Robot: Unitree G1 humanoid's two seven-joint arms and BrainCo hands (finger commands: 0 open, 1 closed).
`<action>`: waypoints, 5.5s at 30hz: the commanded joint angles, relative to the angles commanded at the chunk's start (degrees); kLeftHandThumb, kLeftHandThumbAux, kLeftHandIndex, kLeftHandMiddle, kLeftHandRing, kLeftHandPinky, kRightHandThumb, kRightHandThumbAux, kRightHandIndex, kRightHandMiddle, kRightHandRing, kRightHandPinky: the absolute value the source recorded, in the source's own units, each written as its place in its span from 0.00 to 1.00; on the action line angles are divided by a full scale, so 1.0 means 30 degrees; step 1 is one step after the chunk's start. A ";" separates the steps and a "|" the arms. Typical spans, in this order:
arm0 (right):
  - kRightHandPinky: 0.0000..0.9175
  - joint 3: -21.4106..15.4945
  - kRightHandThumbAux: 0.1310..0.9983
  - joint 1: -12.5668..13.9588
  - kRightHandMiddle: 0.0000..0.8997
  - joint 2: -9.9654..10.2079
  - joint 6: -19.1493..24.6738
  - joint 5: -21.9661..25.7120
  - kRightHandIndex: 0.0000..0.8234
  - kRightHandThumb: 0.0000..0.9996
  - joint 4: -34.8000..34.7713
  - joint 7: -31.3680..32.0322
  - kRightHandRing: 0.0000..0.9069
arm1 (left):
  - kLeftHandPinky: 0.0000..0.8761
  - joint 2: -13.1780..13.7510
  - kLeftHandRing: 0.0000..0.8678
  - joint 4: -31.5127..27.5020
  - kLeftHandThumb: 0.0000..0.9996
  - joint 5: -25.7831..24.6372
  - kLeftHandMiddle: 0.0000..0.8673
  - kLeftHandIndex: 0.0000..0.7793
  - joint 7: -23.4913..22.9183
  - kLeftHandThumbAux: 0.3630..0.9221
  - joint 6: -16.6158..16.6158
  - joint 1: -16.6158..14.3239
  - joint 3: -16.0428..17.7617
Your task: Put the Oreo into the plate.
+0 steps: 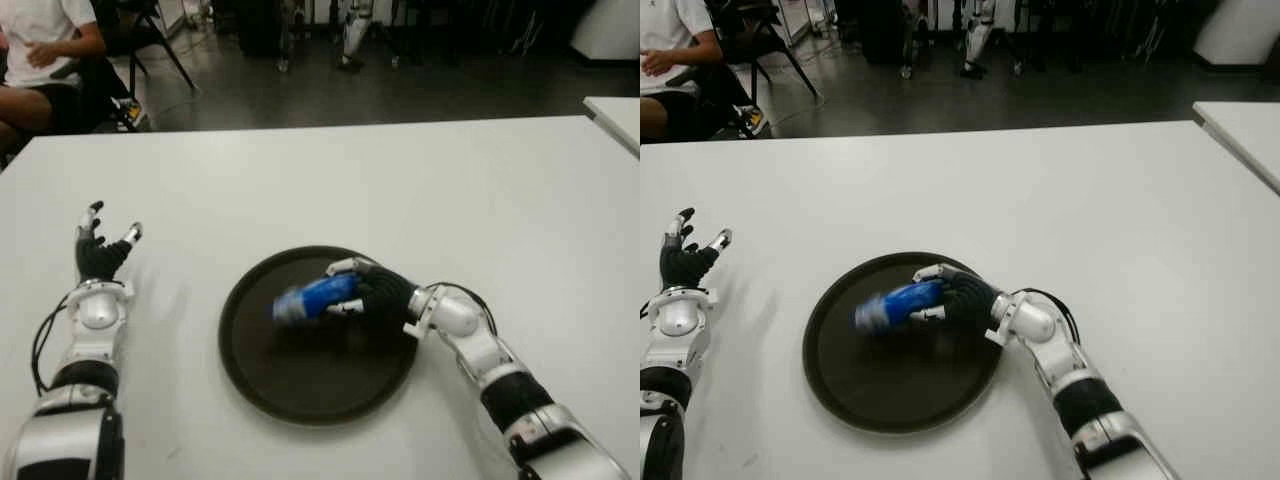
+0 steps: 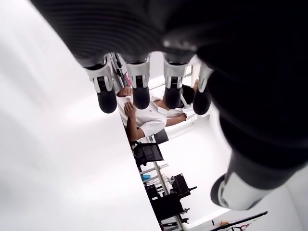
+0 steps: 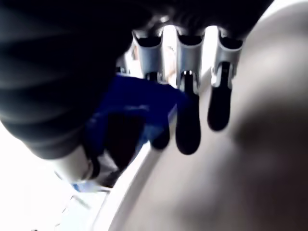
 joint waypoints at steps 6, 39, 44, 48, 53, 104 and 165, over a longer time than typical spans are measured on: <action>0.04 -0.0281 0.53 -0.0386 0.01 0.0108 -0.0347 0.0648 0.00 0.00 0.0853 0.1417 0.00 | 0.00 0.0006 0.00 -0.0015 0.00 0.0107 0.00 0.01 0.0038 0.61 -0.0020 0.0033 -0.0089; 0.06 -0.0551 0.42 -0.1424 0.02 0.0379 -0.1062 -0.0111 0.00 0.00 0.3594 0.1844 0.01 | 0.00 -0.0090 0.00 -0.0164 0.00 -0.0092 0.00 0.00 0.0016 0.69 0.0038 0.0008 0.0051; 0.07 -0.0628 0.43 -0.1488 0.01 0.0457 -0.1029 -0.0121 0.00 0.00 0.3706 0.1830 0.01 | 0.00 -0.0118 0.00 -0.0171 0.00 -0.0058 0.00 0.00 0.0038 0.66 -0.0008 0.0027 0.0021; 0.06 -0.0714 0.43 -0.1483 0.01 0.0442 -0.0854 -0.0080 0.00 0.00 0.3563 0.1903 0.00 | 0.00 -0.0072 0.00 -0.0228 0.00 0.0082 0.00 0.00 0.0139 0.64 0.0020 0.0046 -0.0080; 0.05 -0.0853 0.41 -0.1370 0.02 0.0261 -0.0719 -0.0151 0.00 0.00 0.3098 0.1703 0.01 | 0.00 -0.0080 0.00 -0.0313 0.00 0.0188 0.00 0.00 0.0272 0.64 0.0050 0.0043 -0.0170; 0.03 -0.4796 0.67 -0.3194 0.00 0.1040 -0.9252 -0.6615 0.00 0.00 0.6703 -2.2164 0.00 | 0.00 -0.0194 0.00 -0.0258 0.00 -0.0147 0.00 0.01 -0.0005 0.66 -0.0299 0.0153 0.0048; 0.00 -0.7468 0.72 -0.5309 0.00 -0.1064 0.0910 -0.2241 0.01 0.00 1.1707 -2.0689 0.00 | 0.00 0.0081 0.00 -0.0186 0.00 0.0073 0.00 0.00 -0.0161 0.64 -0.0042 0.0277 -0.0008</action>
